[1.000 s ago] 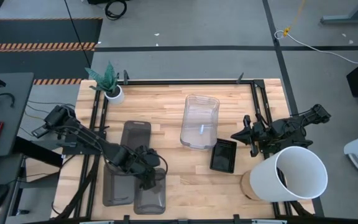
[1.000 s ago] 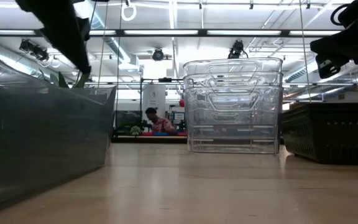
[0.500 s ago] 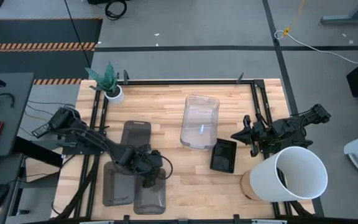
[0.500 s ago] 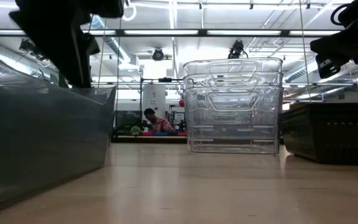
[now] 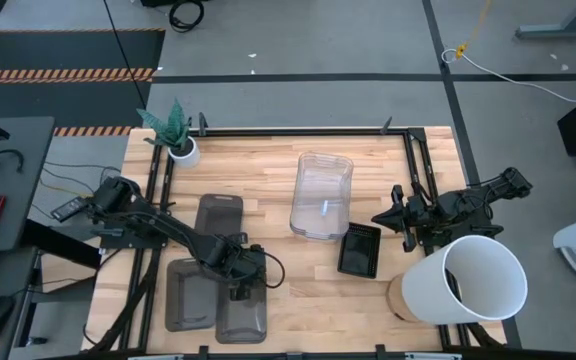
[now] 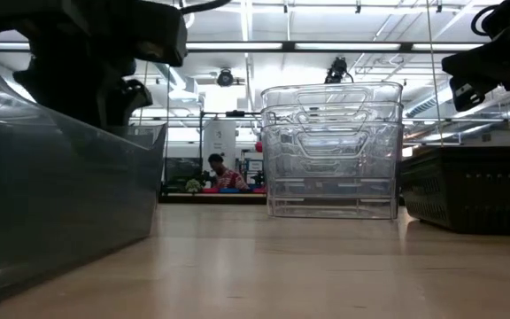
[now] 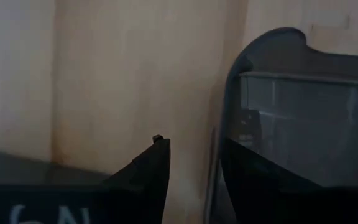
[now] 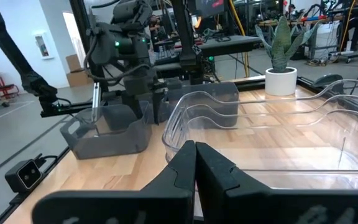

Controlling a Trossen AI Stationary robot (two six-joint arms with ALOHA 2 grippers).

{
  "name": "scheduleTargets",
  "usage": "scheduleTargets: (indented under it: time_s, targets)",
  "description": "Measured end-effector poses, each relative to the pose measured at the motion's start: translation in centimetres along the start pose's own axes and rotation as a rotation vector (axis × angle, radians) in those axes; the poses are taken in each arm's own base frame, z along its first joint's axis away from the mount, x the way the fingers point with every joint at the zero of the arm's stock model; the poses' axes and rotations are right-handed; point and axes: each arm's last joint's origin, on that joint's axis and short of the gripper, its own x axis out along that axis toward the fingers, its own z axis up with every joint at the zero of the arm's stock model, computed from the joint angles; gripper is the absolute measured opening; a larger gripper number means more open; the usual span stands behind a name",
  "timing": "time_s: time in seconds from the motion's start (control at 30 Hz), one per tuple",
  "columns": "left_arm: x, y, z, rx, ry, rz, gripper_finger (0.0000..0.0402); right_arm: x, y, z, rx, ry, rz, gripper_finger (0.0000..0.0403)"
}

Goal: Stack baskets by color
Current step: Stack the bottom right gray bin on the top gray bin

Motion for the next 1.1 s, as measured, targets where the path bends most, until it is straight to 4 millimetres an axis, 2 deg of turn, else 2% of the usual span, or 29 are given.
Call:
scheduleTargets:
  time_s: [0.23, 0.57, 0.9, 1.1]
  targets:
    - [0.5, -0.2, 0.0, -0.002, 0.011, -0.018, 0.011, 0.0, 0.0, 0.0, 0.001, -0.001, 0.0, 0.0016]
    - [0.4, -0.3, 0.0, -0.036, 0.036, -0.063, 0.001, 0.0, 0.0, 0.2, 0.008, -0.021, 0.003, 0.0016]
    - [0.0, -0.4, 0.2, -0.047, 0.034, -0.072, 0.0007, 0.0, 0.0, 0.2, 0.008, -0.021, 0.003, 0.0016]
    - [-3.5, 0.0, 2.2, -0.041, -0.008, -0.062, 0.0007, 0.0, 0.0, 0.2, 0.008, -0.021, 0.004, 0.0016]
